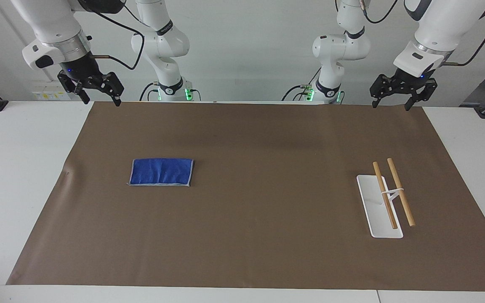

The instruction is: Right arm passes towel to left arm to hang

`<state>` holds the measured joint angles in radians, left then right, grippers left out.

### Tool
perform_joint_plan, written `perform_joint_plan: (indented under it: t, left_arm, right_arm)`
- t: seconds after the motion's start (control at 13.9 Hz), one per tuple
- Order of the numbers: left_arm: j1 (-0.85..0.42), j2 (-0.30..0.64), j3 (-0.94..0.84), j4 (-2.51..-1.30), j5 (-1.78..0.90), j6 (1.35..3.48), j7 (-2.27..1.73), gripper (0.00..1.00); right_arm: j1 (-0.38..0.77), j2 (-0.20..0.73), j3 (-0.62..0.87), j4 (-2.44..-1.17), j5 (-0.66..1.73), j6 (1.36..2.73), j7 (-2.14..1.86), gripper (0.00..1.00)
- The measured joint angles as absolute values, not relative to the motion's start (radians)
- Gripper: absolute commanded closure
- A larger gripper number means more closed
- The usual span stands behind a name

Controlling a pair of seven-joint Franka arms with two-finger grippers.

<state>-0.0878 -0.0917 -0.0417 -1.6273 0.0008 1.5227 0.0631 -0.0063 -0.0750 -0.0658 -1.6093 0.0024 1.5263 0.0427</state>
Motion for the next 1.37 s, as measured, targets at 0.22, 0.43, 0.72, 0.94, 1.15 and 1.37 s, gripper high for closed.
perform_joint_plan:
  t: [0.22,0.43,0.72,0.94,1.15,1.37]
  left_arm:
    - [-0.088,-0.092,-0.043,-1.627,0.001,1.523,0.063,0.00]
    - [-0.089,-0.092,-0.045,-1.627,0.001,1.524,0.063,0.00]
    - [-0.091,-0.092,-0.046,-1.634,0.001,1.540,0.063,0.00]
    - [-0.096,-0.092,-0.046,-1.645,0.001,1.553,0.063,0.00]
    - [-0.114,-0.093,-0.049,-1.648,0.001,1.556,0.063,0.00]
    - [-0.115,-0.093,-0.049,-1.649,0.001,1.561,0.063,0.00]
  right_arm:
    - [-0.006,-0.077,-0.065,-1.625,0.000,1.552,0.043,0.00]
    - [0.023,-0.078,-0.062,-1.706,0.000,1.657,0.043,0.00]
    - [0.102,-0.071,-0.057,-1.924,0.000,1.925,0.088,0.00]
    - [0.122,-0.052,-0.056,-2.111,0.000,2.132,0.092,0.00]
    - [0.122,-0.006,-0.056,-2.230,0.000,2.303,0.092,0.00]
    - [0.121,0.069,-0.057,-2.294,0.000,2.449,0.087,0.00]
